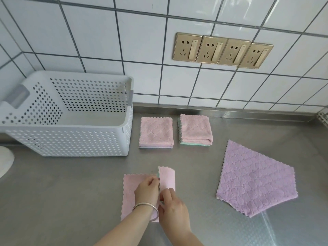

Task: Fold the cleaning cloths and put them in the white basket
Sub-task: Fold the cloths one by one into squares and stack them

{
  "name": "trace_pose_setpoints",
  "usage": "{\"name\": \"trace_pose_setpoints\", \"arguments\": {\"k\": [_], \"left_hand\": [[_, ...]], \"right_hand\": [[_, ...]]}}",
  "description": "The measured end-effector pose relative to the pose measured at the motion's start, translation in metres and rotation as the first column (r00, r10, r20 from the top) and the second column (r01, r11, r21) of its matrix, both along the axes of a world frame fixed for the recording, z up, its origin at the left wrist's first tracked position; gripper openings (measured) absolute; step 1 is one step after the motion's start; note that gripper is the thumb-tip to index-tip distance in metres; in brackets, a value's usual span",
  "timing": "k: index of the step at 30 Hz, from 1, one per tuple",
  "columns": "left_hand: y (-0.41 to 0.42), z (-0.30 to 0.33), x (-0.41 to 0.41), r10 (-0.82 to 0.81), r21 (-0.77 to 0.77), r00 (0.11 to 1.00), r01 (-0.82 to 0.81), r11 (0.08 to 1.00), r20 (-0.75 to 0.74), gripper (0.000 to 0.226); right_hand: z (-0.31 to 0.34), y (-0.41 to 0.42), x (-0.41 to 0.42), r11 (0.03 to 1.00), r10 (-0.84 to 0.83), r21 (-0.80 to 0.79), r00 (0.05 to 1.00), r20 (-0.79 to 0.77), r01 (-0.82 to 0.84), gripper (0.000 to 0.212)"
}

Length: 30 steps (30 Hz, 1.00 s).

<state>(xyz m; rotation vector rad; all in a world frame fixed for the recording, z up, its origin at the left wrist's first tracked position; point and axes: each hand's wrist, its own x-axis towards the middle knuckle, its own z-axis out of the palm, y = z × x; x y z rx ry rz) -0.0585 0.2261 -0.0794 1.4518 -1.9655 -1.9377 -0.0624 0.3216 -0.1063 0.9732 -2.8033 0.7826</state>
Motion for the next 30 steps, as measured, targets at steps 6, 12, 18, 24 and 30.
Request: {"name": "trace_pose_setpoints", "arguments": {"k": [6,12,18,24,30], "left_hand": [[-0.018,0.005,0.008,0.047,-0.184,0.999,-0.047,0.982,-0.004,0.026],[-0.053,-0.011,0.024,0.004,-0.407,0.997,0.027,0.913,0.073,0.025],[-0.065,-0.026,0.028,0.110,-0.351,0.990,-0.072,0.934,0.092,0.009],[-0.075,-0.044,0.032,0.185,-0.344,0.980,-0.147,0.927,0.078,0.015],[-0.078,-0.056,0.033,0.187,-0.385,0.980,-0.150,0.911,0.061,0.017]], "right_hand": [[-0.013,0.005,0.004,0.981,0.152,-0.096,0.972,-0.178,-0.171,0.042],[-0.048,0.016,0.004,0.957,0.136,0.256,0.990,0.029,-0.138,0.113],[-0.064,0.007,0.010,0.922,0.152,0.348,0.986,0.073,-0.168,0.098],[-0.065,0.001,0.013,0.899,0.169,0.384,0.976,0.138,-0.210,0.094],[-0.058,0.011,0.008,0.883,0.254,0.377,0.960,0.118,-0.280,0.080]]}}
